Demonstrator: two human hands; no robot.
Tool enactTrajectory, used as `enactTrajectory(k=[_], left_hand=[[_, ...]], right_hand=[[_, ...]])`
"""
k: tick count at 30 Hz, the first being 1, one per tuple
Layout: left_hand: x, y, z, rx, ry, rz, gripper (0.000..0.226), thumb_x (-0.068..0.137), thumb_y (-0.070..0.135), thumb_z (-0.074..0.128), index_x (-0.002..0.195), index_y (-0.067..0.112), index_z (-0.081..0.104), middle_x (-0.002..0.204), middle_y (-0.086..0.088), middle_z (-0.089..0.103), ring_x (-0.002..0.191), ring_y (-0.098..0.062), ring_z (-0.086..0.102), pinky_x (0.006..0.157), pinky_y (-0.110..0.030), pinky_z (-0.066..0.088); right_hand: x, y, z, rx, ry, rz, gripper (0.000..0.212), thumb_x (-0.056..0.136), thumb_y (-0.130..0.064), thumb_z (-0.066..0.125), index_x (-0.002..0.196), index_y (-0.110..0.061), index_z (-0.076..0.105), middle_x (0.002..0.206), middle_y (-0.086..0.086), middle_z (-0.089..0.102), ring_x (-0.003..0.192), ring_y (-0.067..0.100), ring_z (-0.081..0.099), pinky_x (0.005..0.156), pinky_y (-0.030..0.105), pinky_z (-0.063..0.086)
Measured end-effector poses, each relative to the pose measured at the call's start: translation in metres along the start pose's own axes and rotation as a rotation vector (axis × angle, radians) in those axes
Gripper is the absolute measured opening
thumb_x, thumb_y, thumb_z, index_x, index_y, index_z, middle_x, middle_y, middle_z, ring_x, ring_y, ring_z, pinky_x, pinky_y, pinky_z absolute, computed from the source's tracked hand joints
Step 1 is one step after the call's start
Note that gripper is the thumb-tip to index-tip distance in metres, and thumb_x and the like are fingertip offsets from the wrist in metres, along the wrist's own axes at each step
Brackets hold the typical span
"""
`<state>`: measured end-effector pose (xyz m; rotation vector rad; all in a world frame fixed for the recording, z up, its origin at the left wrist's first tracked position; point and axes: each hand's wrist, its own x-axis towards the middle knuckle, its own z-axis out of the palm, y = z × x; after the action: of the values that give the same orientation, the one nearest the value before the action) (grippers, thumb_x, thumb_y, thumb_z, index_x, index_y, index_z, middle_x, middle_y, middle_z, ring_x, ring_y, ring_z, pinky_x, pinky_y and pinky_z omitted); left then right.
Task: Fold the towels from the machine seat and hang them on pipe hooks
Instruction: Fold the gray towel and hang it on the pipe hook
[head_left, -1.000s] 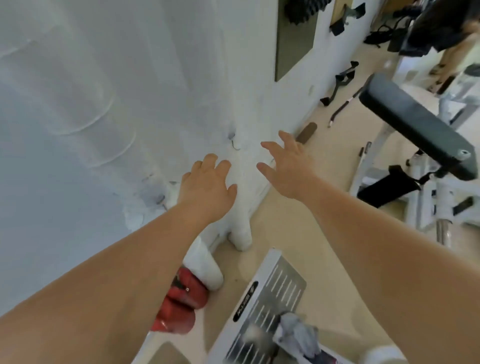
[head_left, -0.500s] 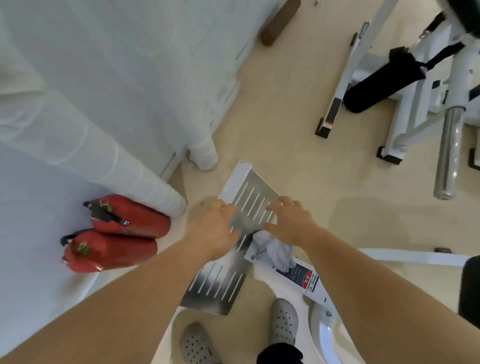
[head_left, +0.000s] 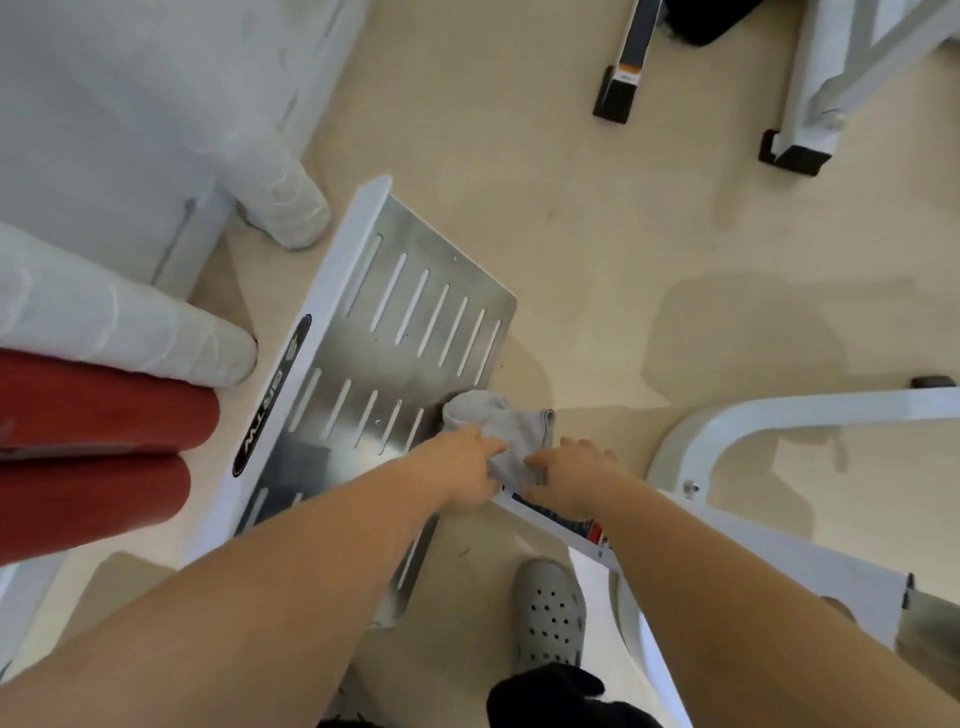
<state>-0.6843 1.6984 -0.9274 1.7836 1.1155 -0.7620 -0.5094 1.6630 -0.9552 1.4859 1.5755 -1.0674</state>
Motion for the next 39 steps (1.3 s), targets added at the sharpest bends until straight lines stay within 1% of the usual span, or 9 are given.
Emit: enactTrajectory(k=[5,11,14,19,25,27,30,36,39], left_hand=[[0.02,-0.002,0.018,-0.099,-0.069,-0.046,0.067,0.104,0.026,0.046,0.161,0.023,0.012,0.168,-0.008,0.015,0.143,-0.034,0.038,0.115,-0.041,0.036],[-0.018,0.001,0.009,-0.499,0.115,-0.139,0.057,0.106,0.027,0.043,0.159,0.027,0.023,0.15,-0.011,0.049,0.129,-0.031,0.053,0.105,-0.034,0.044],[-0.067,0.01,-0.011,-0.875,0.27,-0.196,0.037,0.106,0.033,0.045,0.141,0.024,0.053,0.14,-0.001,0.057,0.126,-0.021,0.054,0.105,-0.035,0.043],[-0.188,0.043,-0.061,-1.261,0.411,-0.205,0.016,0.105,0.022,0.051,0.114,0.025,0.064,0.102,0.008,0.068,0.096,-0.012,0.063,0.071,-0.02,0.045],[-0.347,0.079,-0.12,-1.427,0.551,-0.206,0.016,0.098,0.023,0.064,0.103,0.012,0.074,0.095,-0.005,0.078,0.092,-0.018,0.071,0.076,-0.029,0.054],[-0.402,0.09,-0.138,-1.43,0.636,-0.218,0.019,0.094,0.021,0.068,0.099,0.004,0.075,0.088,-0.009,0.078,0.088,-0.024,0.071,0.081,-0.039,0.053],[-0.483,0.11,-0.158,-1.421,0.761,-0.212,0.016,0.093,0.019,0.069,0.096,0.005,0.076,0.09,-0.017,0.077,0.088,-0.035,0.072,0.08,-0.045,0.056],[-0.601,0.149,-0.16,-1.435,1.075,-0.258,0.022,0.091,0.017,0.068,0.085,-0.003,0.075,0.073,-0.018,0.072,0.061,-0.029,0.065,0.063,-0.039,0.059],[-0.637,0.157,-0.149,-1.427,1.167,-0.294,0.023,0.092,0.008,0.06,0.087,-0.014,0.065,0.063,-0.015,0.052,0.044,-0.012,0.041,0.038,-0.021,0.034]], right_hand=[[0.03,0.002,0.016,0.007,0.055,-0.109,0.046,0.099,-0.042,0.048,0.144,-0.037,0.047,0.153,-0.007,0.035,0.141,0.025,0.031,0.115,0.057,0.023],[-0.008,-0.018,0.003,0.465,0.344,-0.299,0.04,0.097,-0.006,0.051,0.134,-0.015,0.064,0.143,0.005,0.053,0.125,0.028,0.053,0.097,0.025,0.039],[-0.062,-0.037,-0.019,0.612,0.435,-0.36,0.033,0.102,-0.011,0.05,0.129,-0.013,0.068,0.138,0.002,0.057,0.118,0.023,0.056,0.098,0.028,0.043],[-0.189,-0.074,-0.074,0.794,0.486,-0.473,0.031,0.101,-0.009,0.047,0.119,-0.01,0.072,0.124,0.0,0.062,0.107,0.01,0.054,0.09,0.01,0.04],[-0.359,-0.129,-0.143,1.006,0.445,-0.547,0.027,0.096,0.006,0.045,0.082,0.01,0.067,0.104,0.018,0.06,0.098,0.018,0.058,0.083,0.023,0.045],[-0.415,-0.144,-0.162,1.084,0.391,-0.567,0.028,0.097,0.007,0.046,0.095,0.007,0.074,0.111,0.004,0.065,0.097,-0.004,0.061,0.085,0.007,0.041],[-0.487,-0.161,-0.181,1.119,0.323,-0.616,0.033,0.099,0.001,0.048,0.113,-0.011,0.076,0.113,-0.031,0.063,0.105,-0.014,0.059,0.096,0.011,0.043],[-0.595,-0.182,-0.207,0.989,0.252,-0.796,0.025,0.099,-0.005,0.057,0.112,-0.023,0.068,0.109,0.005,0.075,0.099,0.023,0.071,0.09,0.029,0.052],[-0.624,-0.193,-0.214,0.852,0.317,-0.86,0.039,0.092,-0.008,0.069,0.125,-0.026,0.06,0.121,-0.007,0.07,0.1,0.005,0.071,0.089,0.018,0.054]])
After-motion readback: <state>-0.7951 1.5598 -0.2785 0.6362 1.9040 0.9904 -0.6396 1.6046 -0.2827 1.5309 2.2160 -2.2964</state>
